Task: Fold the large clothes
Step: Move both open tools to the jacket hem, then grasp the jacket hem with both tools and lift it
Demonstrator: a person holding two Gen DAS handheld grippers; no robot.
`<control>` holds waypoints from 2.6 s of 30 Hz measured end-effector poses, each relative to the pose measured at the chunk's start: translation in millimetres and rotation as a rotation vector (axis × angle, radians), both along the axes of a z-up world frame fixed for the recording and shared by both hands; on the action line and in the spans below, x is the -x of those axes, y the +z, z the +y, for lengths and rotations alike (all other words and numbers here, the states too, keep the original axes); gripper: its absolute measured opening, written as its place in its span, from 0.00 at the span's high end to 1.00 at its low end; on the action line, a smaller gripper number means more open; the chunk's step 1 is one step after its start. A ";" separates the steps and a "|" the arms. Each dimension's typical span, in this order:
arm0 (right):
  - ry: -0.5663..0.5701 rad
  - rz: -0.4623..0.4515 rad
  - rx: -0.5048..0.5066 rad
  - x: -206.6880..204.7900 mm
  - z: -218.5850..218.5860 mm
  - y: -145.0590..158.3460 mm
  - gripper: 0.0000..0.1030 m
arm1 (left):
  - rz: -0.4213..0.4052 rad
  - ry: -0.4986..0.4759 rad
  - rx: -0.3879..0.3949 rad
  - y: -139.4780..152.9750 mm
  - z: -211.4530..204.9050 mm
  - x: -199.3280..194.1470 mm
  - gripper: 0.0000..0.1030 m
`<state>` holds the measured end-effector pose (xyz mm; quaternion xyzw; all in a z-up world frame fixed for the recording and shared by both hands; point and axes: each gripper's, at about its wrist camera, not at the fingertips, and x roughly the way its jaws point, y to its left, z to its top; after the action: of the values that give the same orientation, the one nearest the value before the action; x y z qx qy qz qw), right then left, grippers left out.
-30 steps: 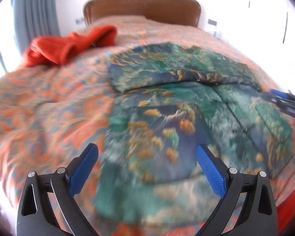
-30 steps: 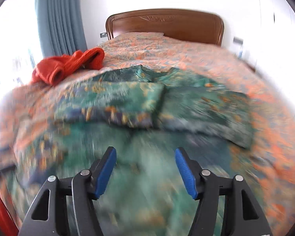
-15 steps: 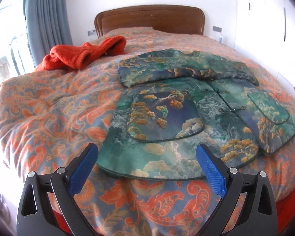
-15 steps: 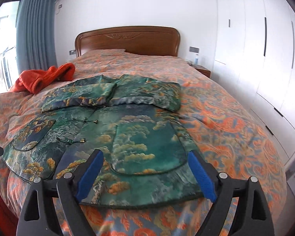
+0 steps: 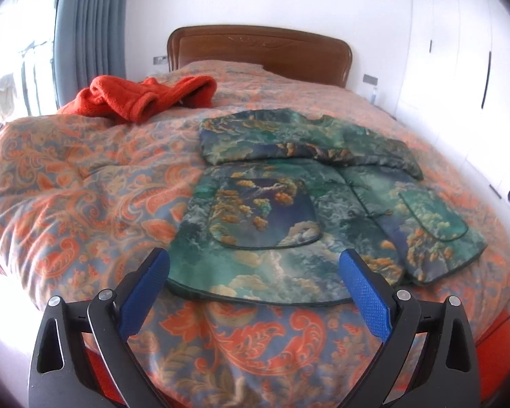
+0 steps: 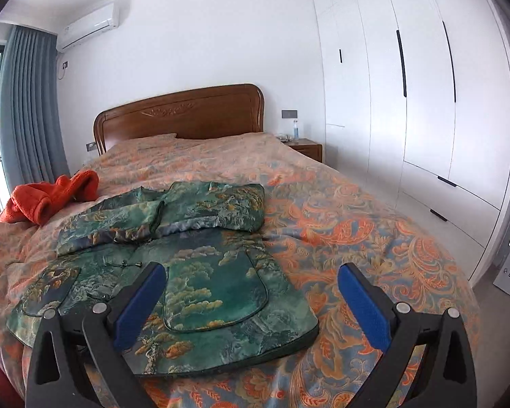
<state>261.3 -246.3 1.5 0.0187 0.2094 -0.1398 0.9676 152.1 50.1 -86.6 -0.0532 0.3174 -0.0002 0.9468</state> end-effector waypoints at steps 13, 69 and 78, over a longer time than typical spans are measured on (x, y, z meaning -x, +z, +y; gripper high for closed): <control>0.050 0.001 0.049 8.1 18.4 -12.1 0.00 | 0.043 -0.053 -0.048 1.1 -5.8 -0.7 0.01; 0.409 0.583 -0.383 -64.8 -69.5 -67.7 0.83 | 0.443 -0.124 0.296 -49.8 88.3 -66.0 0.86; 0.431 0.654 -0.371 -6.2 -57.7 -63.8 0.84 | 0.485 -0.137 0.267 -44.4 90.6 -52.8 0.86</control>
<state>267.5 -304.0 -62.3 0.1030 0.5259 0.1067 0.8375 204.8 140.7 -130.9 -0.1546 0.5345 -0.0932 0.8257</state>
